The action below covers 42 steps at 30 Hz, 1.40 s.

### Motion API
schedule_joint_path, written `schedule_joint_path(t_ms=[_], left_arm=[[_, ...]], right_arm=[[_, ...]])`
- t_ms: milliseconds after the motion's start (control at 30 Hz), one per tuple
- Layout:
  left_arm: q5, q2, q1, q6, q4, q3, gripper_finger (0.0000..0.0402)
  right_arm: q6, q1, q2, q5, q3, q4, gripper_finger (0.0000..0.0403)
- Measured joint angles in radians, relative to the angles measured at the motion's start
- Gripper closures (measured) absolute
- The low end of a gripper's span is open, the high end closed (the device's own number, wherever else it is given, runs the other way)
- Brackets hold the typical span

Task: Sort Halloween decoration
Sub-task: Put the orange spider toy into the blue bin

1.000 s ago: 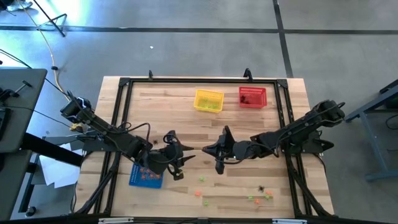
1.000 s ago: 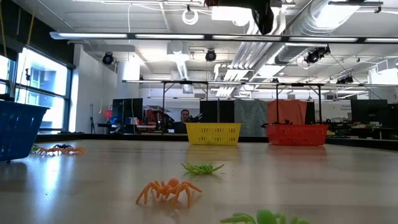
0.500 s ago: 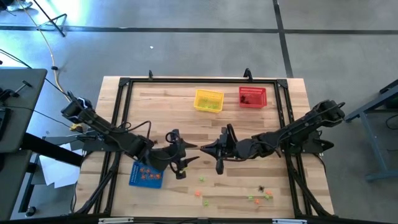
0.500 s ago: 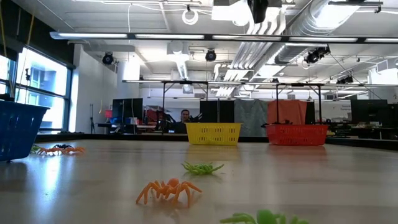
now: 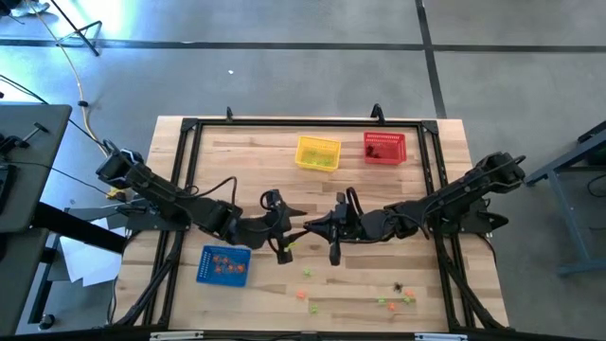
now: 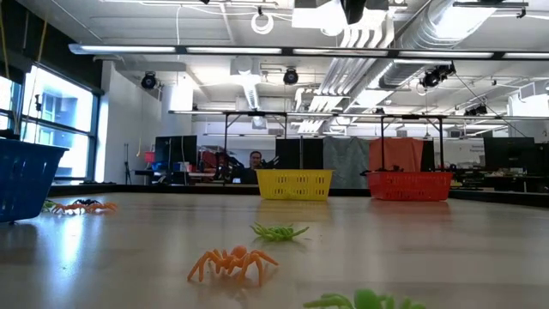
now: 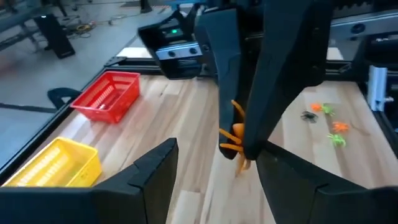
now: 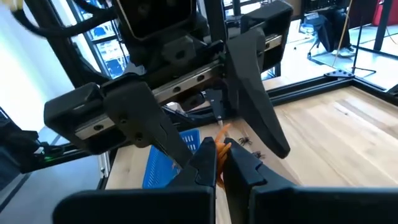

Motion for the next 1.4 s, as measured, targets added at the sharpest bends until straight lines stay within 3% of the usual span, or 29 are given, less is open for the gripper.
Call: schedule_joint_path(t_ms=[300, 433, 567, 633, 833, 1200, 1400], left_arm=[[0.074, 0.0, 0.033, -0.006, 0.002, 0.0, 0.0218], [0.078, 0.0, 0.035, -0.005, 0.002, 0.0, 0.0275], [0.095, 0.0, 0.035, -0.006, -0.002, 0.0, 0.0369], [0.102, 0.0, 0.035, -0.012, -0.002, -0.001, 0.0391], [0.11, 0.0, 0.035, -0.016, -0.001, -0.001, 0.0399], [0.113, 0.0, 0.037, -0.017, 0.007, -0.001, 0.0401], [0.105, 0.0, 0.036, -0.018, 0.014, -0.001, 0.0401]], right_arm=[[-0.025, 0.0, 0.0, 0.001, 0.0, 0.0, 0.0402], [-0.025, -0.003, 0.0, 0.005, 0.0, 0.003, 0.0402], [-0.025, -0.003, 0.0, 0.007, 0.0, 0.005, 0.0402], [-0.025, -0.002, 0.0, 0.005, 0.0, 0.005, 0.0402], [-0.016, -0.002, 0.0, 0.0, 0.0, 0.006, 0.0391], [-0.017, -0.001, 0.0, -0.008, 0.0, 0.008, 0.0294], [-0.042, 0.001, 0.0, 0.058, 0.0, 0.006, 0.0275]])
